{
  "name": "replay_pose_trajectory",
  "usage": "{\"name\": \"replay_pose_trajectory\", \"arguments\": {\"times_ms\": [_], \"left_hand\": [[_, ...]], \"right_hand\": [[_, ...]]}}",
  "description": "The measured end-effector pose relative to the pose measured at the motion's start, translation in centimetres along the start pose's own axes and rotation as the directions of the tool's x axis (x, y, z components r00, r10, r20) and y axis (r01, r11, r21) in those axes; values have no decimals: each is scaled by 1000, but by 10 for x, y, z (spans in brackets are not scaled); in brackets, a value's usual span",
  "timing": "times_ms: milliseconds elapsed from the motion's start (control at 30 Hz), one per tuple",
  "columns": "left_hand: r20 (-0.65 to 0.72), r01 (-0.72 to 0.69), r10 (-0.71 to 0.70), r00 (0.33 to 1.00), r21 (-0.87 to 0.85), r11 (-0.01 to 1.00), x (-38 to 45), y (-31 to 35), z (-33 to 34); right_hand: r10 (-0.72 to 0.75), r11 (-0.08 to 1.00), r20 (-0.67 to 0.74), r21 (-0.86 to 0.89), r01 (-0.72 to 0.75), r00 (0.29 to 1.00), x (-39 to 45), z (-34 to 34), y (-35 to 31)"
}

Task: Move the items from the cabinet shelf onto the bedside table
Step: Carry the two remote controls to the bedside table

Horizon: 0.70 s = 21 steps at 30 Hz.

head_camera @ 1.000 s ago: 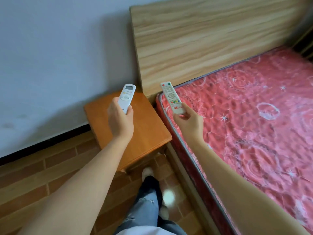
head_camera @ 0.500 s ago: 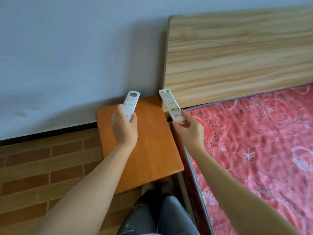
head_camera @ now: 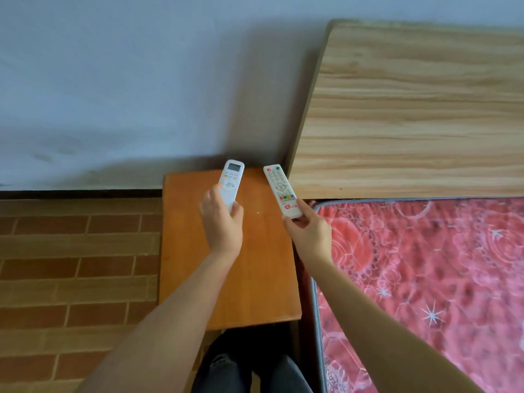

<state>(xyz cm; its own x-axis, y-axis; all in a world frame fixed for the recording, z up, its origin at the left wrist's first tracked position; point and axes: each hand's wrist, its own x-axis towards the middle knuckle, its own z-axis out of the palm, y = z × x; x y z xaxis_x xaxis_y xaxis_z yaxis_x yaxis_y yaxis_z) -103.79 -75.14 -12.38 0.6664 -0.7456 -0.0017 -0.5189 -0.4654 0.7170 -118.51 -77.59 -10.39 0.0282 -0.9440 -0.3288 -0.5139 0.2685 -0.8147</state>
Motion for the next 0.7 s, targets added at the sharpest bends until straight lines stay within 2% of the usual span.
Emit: {"name": "replay_pose_trajectory", "arguments": {"times_ms": [333, 700], "left_hand": [[68, 71, -73, 995, 29, 997, 7, -58, 86], [50, 130, -130, 990, 9, 991, 12, -88, 150]], "right_hand": [[56, 996, 85, -78, -50, 995, 56, 43, 61], [50, 993, 24, -105, -47, 998, 93, 92, 119]]}}
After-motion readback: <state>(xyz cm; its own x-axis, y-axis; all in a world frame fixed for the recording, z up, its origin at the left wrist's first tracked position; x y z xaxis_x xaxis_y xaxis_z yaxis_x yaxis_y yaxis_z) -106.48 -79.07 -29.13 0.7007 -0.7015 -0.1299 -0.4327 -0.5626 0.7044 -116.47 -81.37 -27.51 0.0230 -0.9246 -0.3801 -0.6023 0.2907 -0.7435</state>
